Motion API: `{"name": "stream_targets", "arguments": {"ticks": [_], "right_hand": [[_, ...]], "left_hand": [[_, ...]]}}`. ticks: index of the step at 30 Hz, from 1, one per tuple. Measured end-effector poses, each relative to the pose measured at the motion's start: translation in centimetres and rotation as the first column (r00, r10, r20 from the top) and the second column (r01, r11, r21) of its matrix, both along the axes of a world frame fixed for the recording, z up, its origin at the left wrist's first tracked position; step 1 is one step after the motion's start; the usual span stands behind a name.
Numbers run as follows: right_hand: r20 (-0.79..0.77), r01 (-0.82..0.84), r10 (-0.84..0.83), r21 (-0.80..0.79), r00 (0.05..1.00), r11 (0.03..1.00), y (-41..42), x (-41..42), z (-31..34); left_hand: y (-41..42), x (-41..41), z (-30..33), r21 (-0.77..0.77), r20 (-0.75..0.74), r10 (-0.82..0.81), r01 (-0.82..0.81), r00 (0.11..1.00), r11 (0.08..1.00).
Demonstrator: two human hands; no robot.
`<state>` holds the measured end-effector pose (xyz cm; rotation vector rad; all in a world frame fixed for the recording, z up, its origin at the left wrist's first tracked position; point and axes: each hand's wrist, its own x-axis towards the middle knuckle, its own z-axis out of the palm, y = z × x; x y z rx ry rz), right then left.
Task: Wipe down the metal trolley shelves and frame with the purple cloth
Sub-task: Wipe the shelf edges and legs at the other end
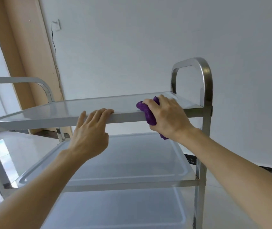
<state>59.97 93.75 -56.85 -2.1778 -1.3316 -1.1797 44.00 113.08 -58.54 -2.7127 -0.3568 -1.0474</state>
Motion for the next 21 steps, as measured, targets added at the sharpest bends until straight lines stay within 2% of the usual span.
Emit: {"name": "stream_targets", "arguments": {"ticks": [7,11,14,21], "right_hand": [[-0.042,0.131,-0.131,-0.012,0.990,0.991,-5.8,2.9,0.1],[-0.102,0.165,-0.160,0.045,0.982,0.985,-5.7,2.9,-0.3],[-0.069,0.125,-0.120,0.080,0.990,0.989,-3.2,1.5,-0.5],[-0.010,0.009,-0.009,-0.005,1.000,1.000,3.2,-1.1,-0.4]], "left_hand": [[0.0,0.2,-0.1,0.010,0.005,0.010,-0.010,1.000,1.000],[-0.6,0.9,-0.6,-0.026,0.028,0.023,-0.023,0.999,0.999],[-1.2,1.3,-0.8,-0.043,0.046,0.052,-0.050,0.998,0.998],[-0.6,0.7,-0.6,-0.048,0.044,0.047,-0.045,0.998,0.998]]}}
